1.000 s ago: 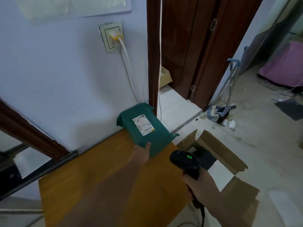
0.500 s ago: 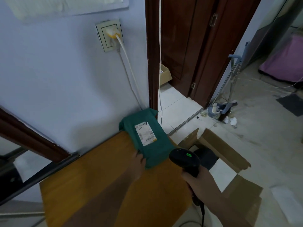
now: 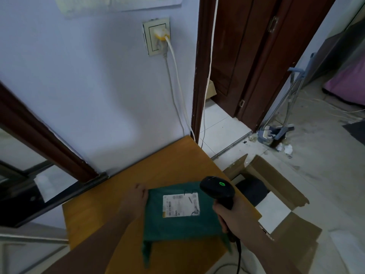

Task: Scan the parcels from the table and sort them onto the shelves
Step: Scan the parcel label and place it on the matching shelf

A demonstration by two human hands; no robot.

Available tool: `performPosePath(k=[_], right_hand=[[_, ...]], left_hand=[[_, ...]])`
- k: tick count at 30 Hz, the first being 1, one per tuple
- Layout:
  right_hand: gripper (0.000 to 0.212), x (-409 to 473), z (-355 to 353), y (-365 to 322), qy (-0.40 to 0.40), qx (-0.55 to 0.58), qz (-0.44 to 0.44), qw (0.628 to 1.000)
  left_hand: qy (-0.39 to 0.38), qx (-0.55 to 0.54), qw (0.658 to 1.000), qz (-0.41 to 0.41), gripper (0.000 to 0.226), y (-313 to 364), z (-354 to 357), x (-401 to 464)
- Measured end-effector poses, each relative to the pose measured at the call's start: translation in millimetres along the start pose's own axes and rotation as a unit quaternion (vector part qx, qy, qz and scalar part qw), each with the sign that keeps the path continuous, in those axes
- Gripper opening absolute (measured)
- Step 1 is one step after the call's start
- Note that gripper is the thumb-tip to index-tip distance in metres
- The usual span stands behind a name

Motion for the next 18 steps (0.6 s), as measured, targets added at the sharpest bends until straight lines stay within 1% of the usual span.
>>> performPosePath(k=[1,2,3,4,5,7,9,11,13,14,16,17,18], right_hand=[[0.029,0,3,1,0.001,-0.008,0.001,1.0],[0.031,0,5,4,0.0,-0.015,0.005,1.0],[0.033,1,7,6,-0.004,-0.02,0.011,1.0],[0.034,1,9,8,-0.008,-0.024,0.016,1.0],[0.034,2,11,10,-0.011,-0.028,0.02,0.999],[0.036,3,13,13,-0.009,-0.041,0.022,0.999],[0.038,4,13,15,-0.004,-0.06,0.016,0.998],[0.035,6,15,19,-0.008,-0.063,0.019,0.998],[0.029,9,18,23,-0.008,-0.067,0.032,0.997],[0.024,10,20,26,-0.01,-0.06,0.04,0.997],[0.012,14,26,30,-0.023,-0.033,0.056,0.998],[0.009,15,29,31,-0.031,-0.032,0.06,0.997],[0.012,18,31,34,-0.037,-0.047,0.059,0.996]], left_hand=[[0.027,-0.067,0.995,-0.062,0.017,1,-1,0],[0.039,-0.144,0.981,-0.125,0.026,3,1,-3],[0.036,-0.22,0.96,-0.171,0.041,7,5,-8],[0.033,-0.277,0.94,-0.197,0.058,12,9,-16],[0.031,-0.307,0.928,-0.207,0.072,18,13,-24],[0.012,-0.315,0.926,-0.207,0.089,26,18,-40],[-0.008,-0.276,0.941,-0.198,0.096,26,24,-52],[0.001,-0.205,0.959,-0.195,0.101,16,24,-67],[0.035,-0.171,0.959,-0.225,0.109,4,26,-86],[0.053,-0.178,0.95,-0.251,0.116,-1,31,-97],[0.086,-0.224,0.918,-0.314,0.124,-6,46,-120],[0.096,-0.254,0.896,-0.352,0.128,-10,56,-129],[0.099,-0.291,0.868,-0.391,0.134,-13,67,-136]])
Point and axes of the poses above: each hand's wrist, its own x-axis towards the middle knuckle, its own z-axis out of the palm, y = z × x, the point moved 4 cm from there along x, towards the middle knuckle, and after that the axes turned 7 degrees about z, right-handed, at the moved point
